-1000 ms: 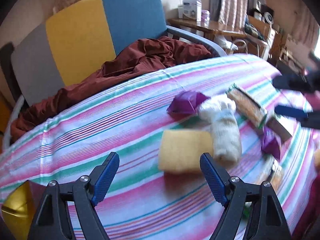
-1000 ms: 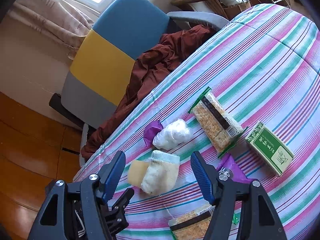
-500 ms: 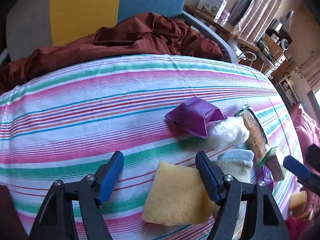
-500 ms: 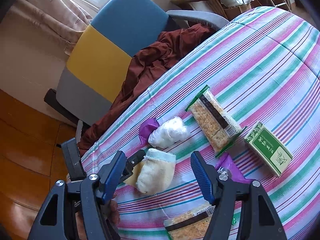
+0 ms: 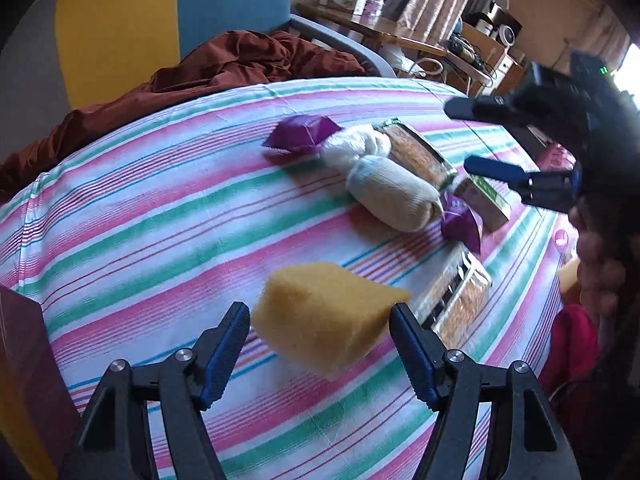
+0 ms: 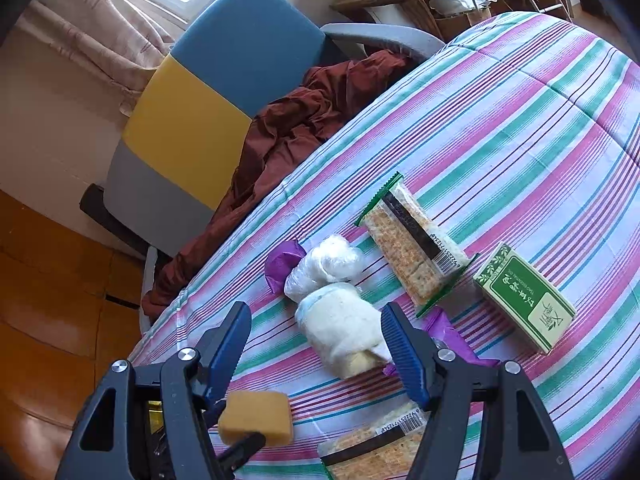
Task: Organize objects
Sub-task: 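Approach the second yellow sponge with the left tool while the right tool approaches the white sock, then grasp the yellow sponge with the left tool while the right tool reaches the rice-cracker packet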
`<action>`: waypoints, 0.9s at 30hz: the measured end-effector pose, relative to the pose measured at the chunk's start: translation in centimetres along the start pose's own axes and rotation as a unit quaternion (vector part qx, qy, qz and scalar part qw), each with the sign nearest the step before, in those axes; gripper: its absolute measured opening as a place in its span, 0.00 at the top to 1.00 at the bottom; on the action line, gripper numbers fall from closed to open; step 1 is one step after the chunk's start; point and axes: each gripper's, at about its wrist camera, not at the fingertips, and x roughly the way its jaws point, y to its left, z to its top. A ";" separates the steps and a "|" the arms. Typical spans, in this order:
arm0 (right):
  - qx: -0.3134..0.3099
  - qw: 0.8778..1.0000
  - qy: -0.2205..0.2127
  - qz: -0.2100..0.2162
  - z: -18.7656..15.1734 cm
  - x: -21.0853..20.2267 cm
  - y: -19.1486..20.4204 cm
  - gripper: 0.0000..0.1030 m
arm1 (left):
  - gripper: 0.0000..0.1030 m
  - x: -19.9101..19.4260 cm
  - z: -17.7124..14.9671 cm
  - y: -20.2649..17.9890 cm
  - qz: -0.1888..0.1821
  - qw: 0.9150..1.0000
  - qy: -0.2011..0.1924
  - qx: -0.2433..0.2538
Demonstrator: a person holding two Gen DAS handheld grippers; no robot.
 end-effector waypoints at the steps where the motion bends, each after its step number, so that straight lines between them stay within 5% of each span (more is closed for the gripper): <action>1: 0.001 1.000 0.000 -0.001 0.0 0.0 0.0 0.33 | 0.29 0.2 -0.4 -0.2 -0.003 1.000 0.004 0.001; 7: 0.005 1.000 0.001 -0.003 0.0 0.0 -0.2 0.33 | 0.25 0.5 -1.7 -0.1 -0.020 1.000 0.004 0.005; 14: -0.002 1.000 0.000 0.000 0.1 0.0 -0.1 0.33 | 0.23 1.3 -1.8 -1.6 0.007 0.996 0.008 0.086; 16: 0.002 1.000 0.000 -0.002 0.1 0.0 -0.2 0.33 | 0.26 1.9 -2.0 -1.7 0.017 0.995 0.016 0.094; 18: 0.002 1.000 0.000 -0.001 0.2 0.0 -0.2 0.33 | 0.43 2.2 -2.3 -1.4 0.040 0.995 0.014 0.095; 27: -0.018 1.000 -0.002 -0.022 0.2 0.3 0.2 0.33 | 0.46 -1.6 -4.3 -1.0 0.051 0.998 -0.028 0.036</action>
